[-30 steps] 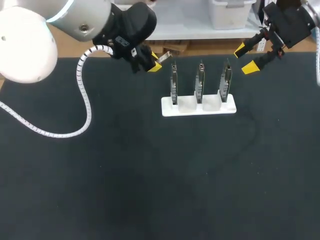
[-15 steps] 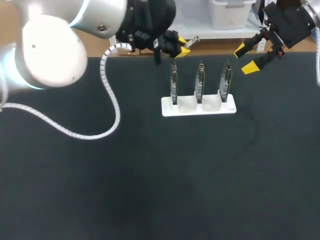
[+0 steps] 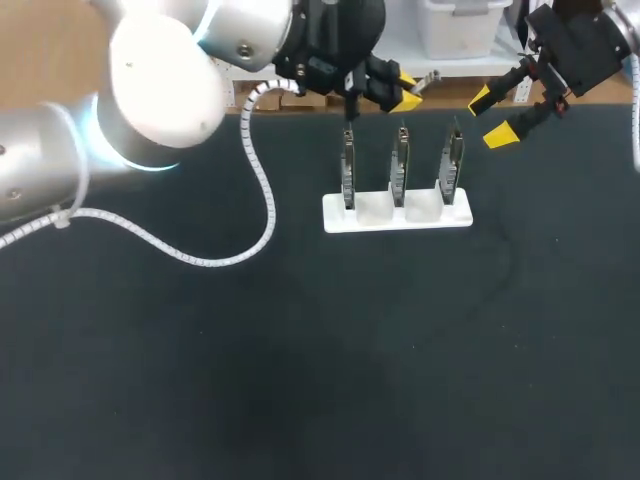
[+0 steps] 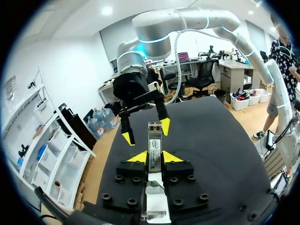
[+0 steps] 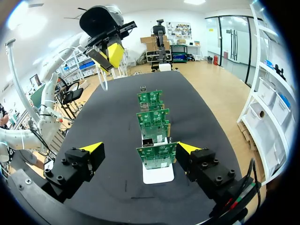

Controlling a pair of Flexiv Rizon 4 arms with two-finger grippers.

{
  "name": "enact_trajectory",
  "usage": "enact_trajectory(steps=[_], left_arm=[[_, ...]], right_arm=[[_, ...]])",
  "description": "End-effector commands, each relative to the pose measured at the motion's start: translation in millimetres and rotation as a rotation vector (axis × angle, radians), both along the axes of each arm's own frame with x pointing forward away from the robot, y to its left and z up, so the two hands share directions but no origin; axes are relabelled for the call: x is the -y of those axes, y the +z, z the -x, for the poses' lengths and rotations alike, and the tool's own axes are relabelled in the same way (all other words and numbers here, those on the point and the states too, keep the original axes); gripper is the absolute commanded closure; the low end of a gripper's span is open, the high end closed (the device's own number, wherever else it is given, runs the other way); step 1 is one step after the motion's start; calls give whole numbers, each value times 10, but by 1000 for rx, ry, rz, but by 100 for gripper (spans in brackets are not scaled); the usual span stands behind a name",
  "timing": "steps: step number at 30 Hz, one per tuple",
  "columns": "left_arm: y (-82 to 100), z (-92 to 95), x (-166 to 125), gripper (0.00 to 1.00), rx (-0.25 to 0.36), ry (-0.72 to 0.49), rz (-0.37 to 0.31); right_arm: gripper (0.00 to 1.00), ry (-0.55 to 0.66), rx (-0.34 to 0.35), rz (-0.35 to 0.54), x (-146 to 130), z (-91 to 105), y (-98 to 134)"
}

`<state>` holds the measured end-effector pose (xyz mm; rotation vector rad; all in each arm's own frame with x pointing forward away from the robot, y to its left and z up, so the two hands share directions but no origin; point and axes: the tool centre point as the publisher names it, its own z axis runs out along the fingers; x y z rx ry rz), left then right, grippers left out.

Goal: Pick up the optical module with the left hand, and insert it into the network port with the right hand.

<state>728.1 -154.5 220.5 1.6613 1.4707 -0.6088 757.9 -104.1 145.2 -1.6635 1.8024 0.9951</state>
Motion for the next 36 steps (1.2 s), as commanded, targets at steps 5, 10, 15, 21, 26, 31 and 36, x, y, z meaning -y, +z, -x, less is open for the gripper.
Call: enact_trajectory(steps=[5, 10, 15, 21, 26, 31, 36], left_arm=[[-142, -34, 116, 100, 15, 9, 74], [-214, -77, 200, 100, 5, 2, 96], [-212, -82, 231, 100, 2, -6, 60], [-212, -82, 231, 100, 2, -6, 60], [-233, -66, 252, 100, 3, -9, 89], [-205, -133, 415, 100, 41, 0, 152], [-200, -235, 588, 100, 42, -17, 237]], right_arm=[[0, -3, 4, 1, -3, 18, 1], [0, -3, 4, 1, -3, 18, 1], [0, -3, 4, 1, -3, 18, 1], [0, -3, 4, 1, -3, 18, 1], [0, -3, 4, 1, -3, 18, 1], [0, -3, 4, 1, -3, 18, 1], [0, -3, 4, 1, -3, 18, 1]])
